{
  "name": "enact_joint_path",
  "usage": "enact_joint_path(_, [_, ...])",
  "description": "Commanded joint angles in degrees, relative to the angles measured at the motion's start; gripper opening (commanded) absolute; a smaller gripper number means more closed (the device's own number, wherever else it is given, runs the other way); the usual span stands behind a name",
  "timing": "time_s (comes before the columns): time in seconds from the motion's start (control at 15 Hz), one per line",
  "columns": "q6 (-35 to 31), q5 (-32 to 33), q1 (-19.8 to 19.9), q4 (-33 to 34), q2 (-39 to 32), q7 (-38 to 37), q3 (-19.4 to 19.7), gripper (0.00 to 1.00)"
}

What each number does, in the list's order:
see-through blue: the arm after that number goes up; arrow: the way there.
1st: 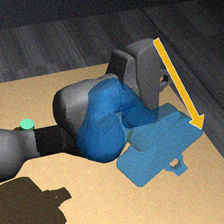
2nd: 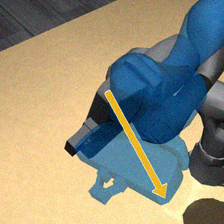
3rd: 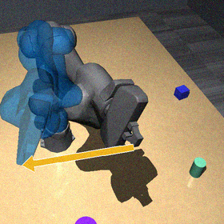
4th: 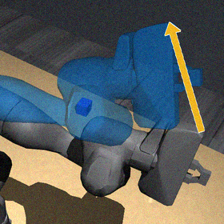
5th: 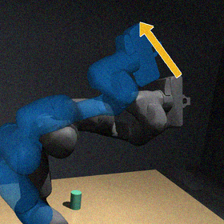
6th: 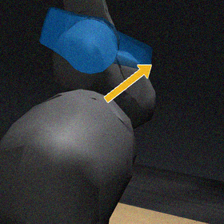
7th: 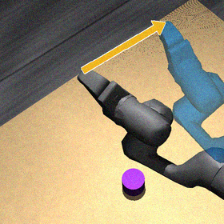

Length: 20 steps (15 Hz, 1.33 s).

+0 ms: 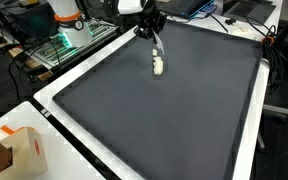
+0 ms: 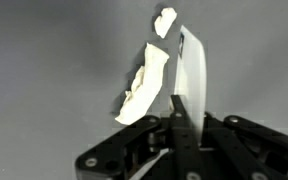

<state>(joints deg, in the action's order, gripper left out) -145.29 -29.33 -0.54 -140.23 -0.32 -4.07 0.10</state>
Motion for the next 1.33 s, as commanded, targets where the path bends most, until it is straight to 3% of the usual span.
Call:
enact_joint_path(0.0, [2.13, 13.36, -0.18, -0.64, 2.51, -12.11, -0.47, 0.01])
enact_joint_path(0.27, [5.51, 26.72, -0.19, 1.2, 2.88, -22.41, -1.31, 0.01])
enact_joint_path(0.53, [10.76, 35.33, -0.59, 3.55, 2.53, -28.21, -2.49, 0.01])
enact_joint_path(1.27, [25.35, 48.32, -2.71, 10.55, -3.05, -37.81, -4.2, 0.01])
